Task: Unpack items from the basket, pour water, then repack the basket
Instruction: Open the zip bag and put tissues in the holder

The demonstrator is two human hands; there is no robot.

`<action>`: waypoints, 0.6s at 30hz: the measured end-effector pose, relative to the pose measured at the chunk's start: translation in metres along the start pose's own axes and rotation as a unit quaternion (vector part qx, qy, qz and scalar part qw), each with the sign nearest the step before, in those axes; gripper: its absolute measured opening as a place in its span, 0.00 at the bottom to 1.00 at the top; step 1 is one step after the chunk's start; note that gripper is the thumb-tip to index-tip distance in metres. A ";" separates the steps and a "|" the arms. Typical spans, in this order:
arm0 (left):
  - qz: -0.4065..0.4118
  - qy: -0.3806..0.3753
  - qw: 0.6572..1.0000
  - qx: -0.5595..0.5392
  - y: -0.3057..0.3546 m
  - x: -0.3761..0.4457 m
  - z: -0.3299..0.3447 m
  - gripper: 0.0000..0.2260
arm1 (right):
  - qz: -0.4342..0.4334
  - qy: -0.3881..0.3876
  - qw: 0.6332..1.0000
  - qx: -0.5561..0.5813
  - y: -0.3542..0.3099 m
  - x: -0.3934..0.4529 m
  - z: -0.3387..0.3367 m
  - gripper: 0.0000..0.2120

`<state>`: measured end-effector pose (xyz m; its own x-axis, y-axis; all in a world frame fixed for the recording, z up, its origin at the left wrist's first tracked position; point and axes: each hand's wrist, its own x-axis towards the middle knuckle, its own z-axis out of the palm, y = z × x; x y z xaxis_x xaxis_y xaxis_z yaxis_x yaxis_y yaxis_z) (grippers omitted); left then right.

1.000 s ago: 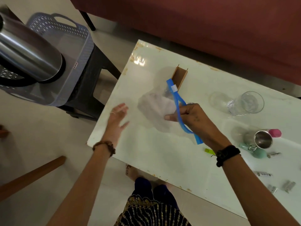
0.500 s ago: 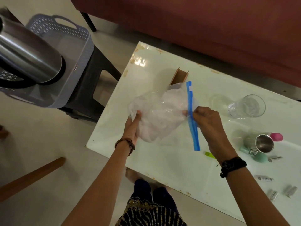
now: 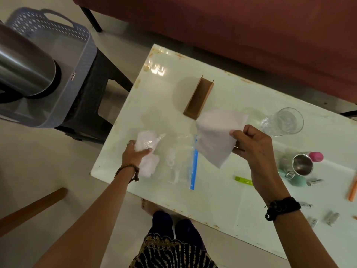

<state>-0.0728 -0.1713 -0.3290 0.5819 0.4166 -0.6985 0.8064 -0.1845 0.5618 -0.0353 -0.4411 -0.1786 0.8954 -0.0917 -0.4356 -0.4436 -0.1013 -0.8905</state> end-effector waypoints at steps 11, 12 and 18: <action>0.075 -0.189 0.971 -0.128 0.097 -0.095 0.032 0.19 | 0.013 -0.153 0.986 0.062 -0.011 0.005 0.006 0.14; 0.019 -0.240 0.947 -0.211 0.106 -0.109 0.035 0.26 | 0.016 -0.154 0.986 0.061 -0.012 0.004 0.008 0.15; -0.061 -0.321 0.841 -0.432 0.107 -0.126 0.049 0.19 | -0.088 -0.056 0.981 -0.166 -0.009 0.000 0.021 0.15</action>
<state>-0.0545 -0.2875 -0.2028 0.6606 -0.2318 -0.7141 0.6482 0.6560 0.3867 -0.0309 -0.4190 -0.1732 0.9497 0.0632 -0.3069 -0.2527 -0.4243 -0.8696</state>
